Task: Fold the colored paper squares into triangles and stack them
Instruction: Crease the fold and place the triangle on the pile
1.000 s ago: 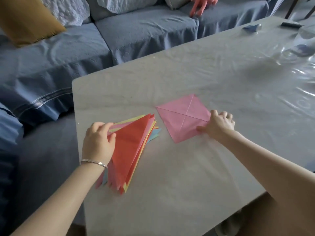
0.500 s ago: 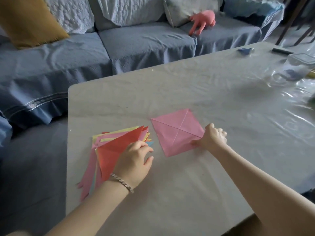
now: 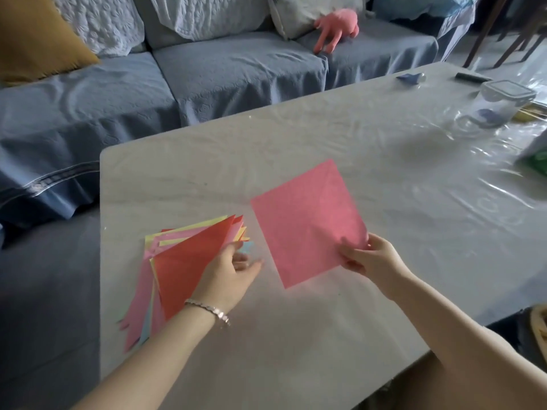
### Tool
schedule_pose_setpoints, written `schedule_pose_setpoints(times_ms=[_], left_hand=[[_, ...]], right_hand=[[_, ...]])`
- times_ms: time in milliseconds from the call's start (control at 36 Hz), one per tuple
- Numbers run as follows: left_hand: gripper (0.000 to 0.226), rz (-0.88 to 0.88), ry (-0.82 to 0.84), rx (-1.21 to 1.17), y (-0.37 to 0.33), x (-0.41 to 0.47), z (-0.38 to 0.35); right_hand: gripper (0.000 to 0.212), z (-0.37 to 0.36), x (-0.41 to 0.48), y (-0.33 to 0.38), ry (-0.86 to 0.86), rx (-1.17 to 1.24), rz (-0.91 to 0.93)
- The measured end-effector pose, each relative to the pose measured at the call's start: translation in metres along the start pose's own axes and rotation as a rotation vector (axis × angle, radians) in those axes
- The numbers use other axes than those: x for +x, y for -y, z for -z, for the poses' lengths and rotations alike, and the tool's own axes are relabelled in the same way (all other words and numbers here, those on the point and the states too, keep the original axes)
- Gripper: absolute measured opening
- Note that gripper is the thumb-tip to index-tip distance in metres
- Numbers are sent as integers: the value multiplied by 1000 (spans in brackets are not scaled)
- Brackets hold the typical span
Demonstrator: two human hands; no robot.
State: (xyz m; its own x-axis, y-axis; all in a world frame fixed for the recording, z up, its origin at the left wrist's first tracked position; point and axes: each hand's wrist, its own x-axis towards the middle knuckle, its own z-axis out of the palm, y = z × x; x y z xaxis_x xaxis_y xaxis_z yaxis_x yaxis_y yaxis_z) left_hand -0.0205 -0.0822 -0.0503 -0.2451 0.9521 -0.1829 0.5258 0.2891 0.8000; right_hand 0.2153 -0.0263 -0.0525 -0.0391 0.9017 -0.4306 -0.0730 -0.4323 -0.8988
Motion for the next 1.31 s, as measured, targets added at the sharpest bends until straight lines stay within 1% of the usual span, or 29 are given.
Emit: schedule_pose_setpoints(times_ms=[28,83,111,167,222,250,278,333,361,417,500,528,556,583,639,722,806,861,917,972,1111,1222,1306], left_hand=[[48,55,24,-71,-5,2,-2],[73,121,65,-231,-13,4,-6],[71,131,50,-295,-14,6,-8],[35,82,-53,-275,-15,6,-11],[21,43,-152,-229,-16,5,-11],[21,19,-174,-216,-14,5,-10],[27,-11,-199,-192,-12,4,-8],[34,-49,-228,-117,-9,3,-3],[33,-40,-225,-104,-8,2,0],[25,-43,-211,-92,-2,2,5],[20,-58,-221,-45,2,1,14],[18,-60,-217,-35,2,0,17],[16,-73,-209,-9,3,0,20],[18,-87,-201,28,3,-1,23],[25,-117,-207,101,3,-3,30],[32,-146,-261,204,6,-2,37],[29,-152,-291,276,6,-1,42],[29,-142,-298,289,6,-1,43],[37,-140,-295,278,7,-1,42],[43,-137,-275,268,6,-2,40],[42,-137,-229,243,5,-5,38],[41,-112,-202,257,4,-4,36],[41,-103,-198,270,0,-4,35]], right_hand=[[15,4,-7,-2,12,20,-6],[19,10,-21,-5,50,36,-31],[20,12,-26,-6,69,20,-37],[23,14,-35,-11,94,-70,-25],[39,14,-40,-17,81,-217,47],[50,15,-42,-21,68,-294,105],[61,16,-44,-24,71,-360,173],[74,17,-48,-27,142,-463,327],[79,16,-51,-28,191,-521,399],[83,13,-56,-28,285,-639,515],[88,8,-59,-30,401,-862,614],[85,6,-59,-31,418,-944,637],[77,5,-60,-32,418,-1004,659],[64,5,-60,-33,403,-1038,684],[40,3,-60,-34,357,-1048,717],[20,0,-59,-32,326,-1016,799],[21,-4,-58,-29,309,-1002,839],[27,-7,-59,-28,262,-1048,930],[34,-9,-59,-28,188,-1117,1033],[39,-10,-59,-28,107,-1133,1070],[32,-9,-62,-26,-26,-1140,1066],[11,-6,-61,-28,-120,-1141,1059],[15,-3,-60,-28,-143,-1144,1095]])
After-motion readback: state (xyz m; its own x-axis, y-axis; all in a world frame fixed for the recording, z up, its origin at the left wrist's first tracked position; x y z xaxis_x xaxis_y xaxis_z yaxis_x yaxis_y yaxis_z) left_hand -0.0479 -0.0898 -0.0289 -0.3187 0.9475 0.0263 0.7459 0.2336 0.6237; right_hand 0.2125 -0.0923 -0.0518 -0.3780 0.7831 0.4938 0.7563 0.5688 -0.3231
